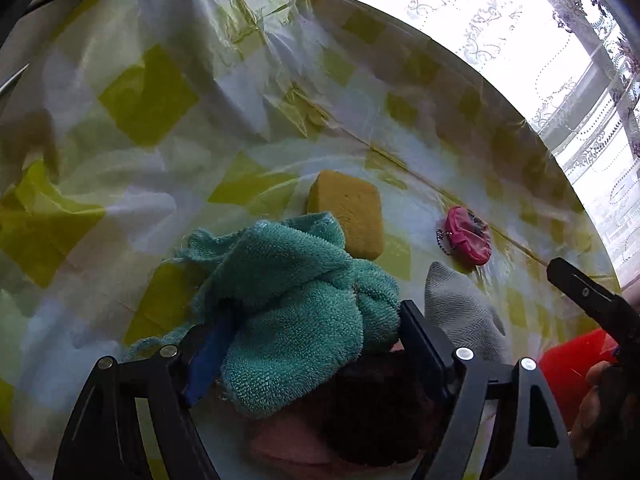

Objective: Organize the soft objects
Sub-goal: 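Grasp the pink coin purse with right tool while left grasps the teal towel, then carry the coin purse with right tool to the white box while left carries the teal towel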

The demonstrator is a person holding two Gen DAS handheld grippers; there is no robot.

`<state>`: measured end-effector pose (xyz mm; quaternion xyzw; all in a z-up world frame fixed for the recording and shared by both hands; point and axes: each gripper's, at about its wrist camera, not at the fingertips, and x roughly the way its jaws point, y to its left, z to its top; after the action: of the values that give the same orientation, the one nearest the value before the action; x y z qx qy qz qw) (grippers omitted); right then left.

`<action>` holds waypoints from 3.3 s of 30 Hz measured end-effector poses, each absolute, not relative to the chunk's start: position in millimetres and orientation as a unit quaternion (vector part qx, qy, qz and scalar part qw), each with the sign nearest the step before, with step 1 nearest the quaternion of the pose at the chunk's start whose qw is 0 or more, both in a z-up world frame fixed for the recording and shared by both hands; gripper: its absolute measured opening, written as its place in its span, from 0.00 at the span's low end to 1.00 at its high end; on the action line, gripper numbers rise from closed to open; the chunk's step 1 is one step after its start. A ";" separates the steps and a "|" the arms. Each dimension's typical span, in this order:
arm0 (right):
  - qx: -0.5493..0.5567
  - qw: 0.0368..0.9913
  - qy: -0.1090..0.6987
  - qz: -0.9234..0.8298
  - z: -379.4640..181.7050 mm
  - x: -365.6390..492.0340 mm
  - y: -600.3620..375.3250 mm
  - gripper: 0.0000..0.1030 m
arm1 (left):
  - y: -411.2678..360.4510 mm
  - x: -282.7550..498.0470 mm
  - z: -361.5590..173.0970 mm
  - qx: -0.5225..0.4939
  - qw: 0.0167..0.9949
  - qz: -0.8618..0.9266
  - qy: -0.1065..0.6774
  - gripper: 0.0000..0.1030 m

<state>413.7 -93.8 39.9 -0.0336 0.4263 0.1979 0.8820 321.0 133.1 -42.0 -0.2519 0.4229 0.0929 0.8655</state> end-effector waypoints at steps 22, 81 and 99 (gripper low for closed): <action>-0.086 0.854 0.477 0.188 -44.8 505.9 -46.7 0.73 | 128.4 294.6 -30.8 -0.249 0.900 0.114 0.338 0.53; -0.004 0.919 0.368 0.143 37.7 196.1 -219.4 0.72 | -44.2 174.4 28.5 -0.101 0.932 0.101 0.334 0.53; 0.037 0.920 0.378 0.102 38.7 176.0 -292.2 0.72 | -115.3 175.0 28.8 -0.058 0.934 0.033 0.351 0.53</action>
<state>176.0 -292.2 38.7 0.0369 0.3776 0.1020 0.9196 175.0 -115.3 28.8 -0.0581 0.3513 0.0327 0.9339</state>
